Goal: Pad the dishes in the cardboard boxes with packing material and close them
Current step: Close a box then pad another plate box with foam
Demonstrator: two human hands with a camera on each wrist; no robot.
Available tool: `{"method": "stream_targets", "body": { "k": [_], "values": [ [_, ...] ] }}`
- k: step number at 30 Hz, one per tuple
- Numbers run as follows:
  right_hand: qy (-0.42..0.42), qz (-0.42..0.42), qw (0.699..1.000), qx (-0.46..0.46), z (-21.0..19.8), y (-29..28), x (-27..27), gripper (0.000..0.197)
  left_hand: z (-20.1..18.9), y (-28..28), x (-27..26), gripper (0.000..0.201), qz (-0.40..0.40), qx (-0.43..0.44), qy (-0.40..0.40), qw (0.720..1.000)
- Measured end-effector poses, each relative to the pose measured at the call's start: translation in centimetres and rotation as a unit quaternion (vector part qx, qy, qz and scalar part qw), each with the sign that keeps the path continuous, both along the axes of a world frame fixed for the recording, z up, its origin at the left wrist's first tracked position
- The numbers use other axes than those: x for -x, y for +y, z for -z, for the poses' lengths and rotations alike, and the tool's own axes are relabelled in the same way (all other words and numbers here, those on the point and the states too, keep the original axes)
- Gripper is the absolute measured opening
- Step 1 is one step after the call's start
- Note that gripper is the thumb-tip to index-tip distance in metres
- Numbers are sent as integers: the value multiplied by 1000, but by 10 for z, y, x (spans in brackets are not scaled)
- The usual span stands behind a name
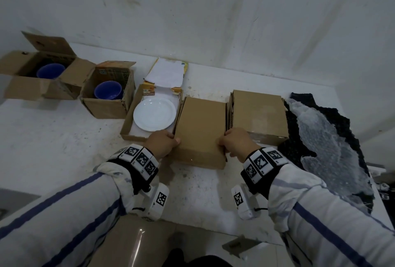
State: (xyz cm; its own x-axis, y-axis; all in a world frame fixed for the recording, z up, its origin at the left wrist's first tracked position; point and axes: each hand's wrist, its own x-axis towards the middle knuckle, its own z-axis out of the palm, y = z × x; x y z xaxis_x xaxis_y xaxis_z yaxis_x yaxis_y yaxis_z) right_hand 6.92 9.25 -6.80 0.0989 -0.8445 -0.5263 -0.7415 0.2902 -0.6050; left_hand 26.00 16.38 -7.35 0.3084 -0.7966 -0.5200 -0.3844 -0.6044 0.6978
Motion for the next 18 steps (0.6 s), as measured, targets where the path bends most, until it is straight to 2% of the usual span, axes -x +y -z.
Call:
{"method": "stream_targets", "body": {
  "k": [3,8,10,12,14,18],
  "values": [
    [16,-32,999,-2,4,3,4,9,0,3,2,14,12,9,-15,1000],
    [10,-21,1000,-10,9,14,11,24,5,7,4,28,19,3,-62,998],
    [1,-8,1000,-17,8,16,11,21,7,9,6,28,19,1,-65,998],
    [-13,18,999,-25,8,18,10,10,9,11,7,26,14,3,-53,998],
    [-18,32,999,-17,12,16,12,12,9,13,7,16,6,6,-36,999],
    [-53,59,997,-21,-6,14,13,15,2,11,4,21,14,35,-26,999]
  ]
}}
